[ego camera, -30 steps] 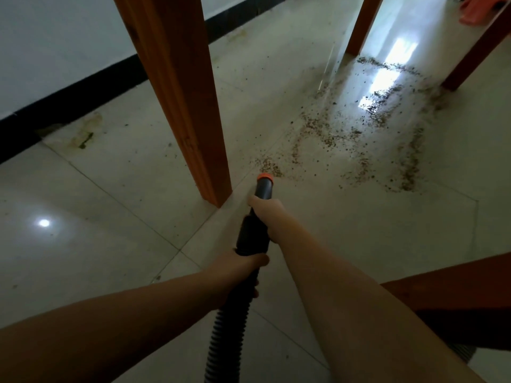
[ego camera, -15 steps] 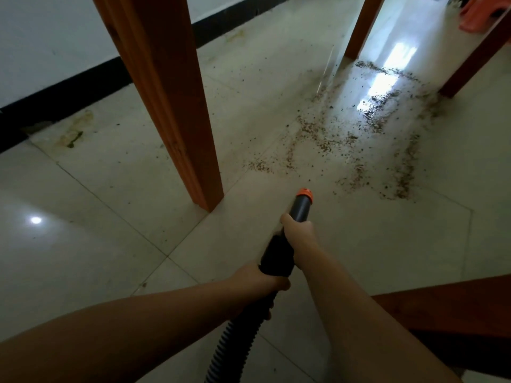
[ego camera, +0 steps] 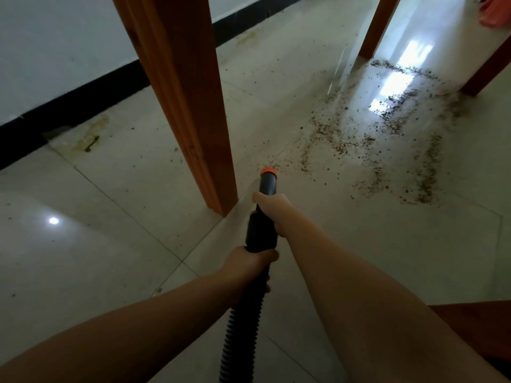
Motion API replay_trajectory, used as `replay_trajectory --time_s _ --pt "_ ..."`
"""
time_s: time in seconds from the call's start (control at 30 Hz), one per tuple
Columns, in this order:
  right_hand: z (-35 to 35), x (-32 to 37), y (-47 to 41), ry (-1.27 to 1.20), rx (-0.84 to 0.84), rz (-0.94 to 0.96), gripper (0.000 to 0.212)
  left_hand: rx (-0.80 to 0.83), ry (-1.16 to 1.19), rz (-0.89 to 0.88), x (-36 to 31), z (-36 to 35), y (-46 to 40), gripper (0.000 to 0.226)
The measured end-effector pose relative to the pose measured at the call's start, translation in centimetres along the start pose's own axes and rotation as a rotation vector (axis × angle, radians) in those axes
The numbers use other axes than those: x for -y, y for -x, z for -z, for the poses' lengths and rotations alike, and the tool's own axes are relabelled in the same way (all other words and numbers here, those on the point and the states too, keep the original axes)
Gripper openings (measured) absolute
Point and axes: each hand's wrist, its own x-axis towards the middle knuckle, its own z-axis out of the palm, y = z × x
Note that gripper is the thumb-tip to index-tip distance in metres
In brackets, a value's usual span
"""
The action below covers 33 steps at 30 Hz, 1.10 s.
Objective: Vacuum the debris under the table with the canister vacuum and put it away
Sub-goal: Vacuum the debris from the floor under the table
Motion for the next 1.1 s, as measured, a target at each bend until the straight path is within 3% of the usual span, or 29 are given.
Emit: replay_trajectory --time_s 0.23,0.4,0.7,1.1 --pt "-0.6 1.8 -2.0 -0.044 0.027 0.019 0.059 0.015 0.059 -0.03 -1.7 0.3 -1.7 0.018" --pt "2.7 0.2 -1.7 -0.066 -0.099 0.001 0.047 0.086 -0.03 0.021 -1.6 -1.7 -2.4 0.021" --pt "7.2 -3.8 -1.2 -0.19 -0.239 -0.047 0.049 0.142 -0.165 0.06 -1.0 -6.2 -1.7 0.024" --pt "3.7 3.8 -5.2 0.003 0.003 0.035 0.05 0.076 0.085 -0.059 -4.5 -2.5 -5.5 0.015"
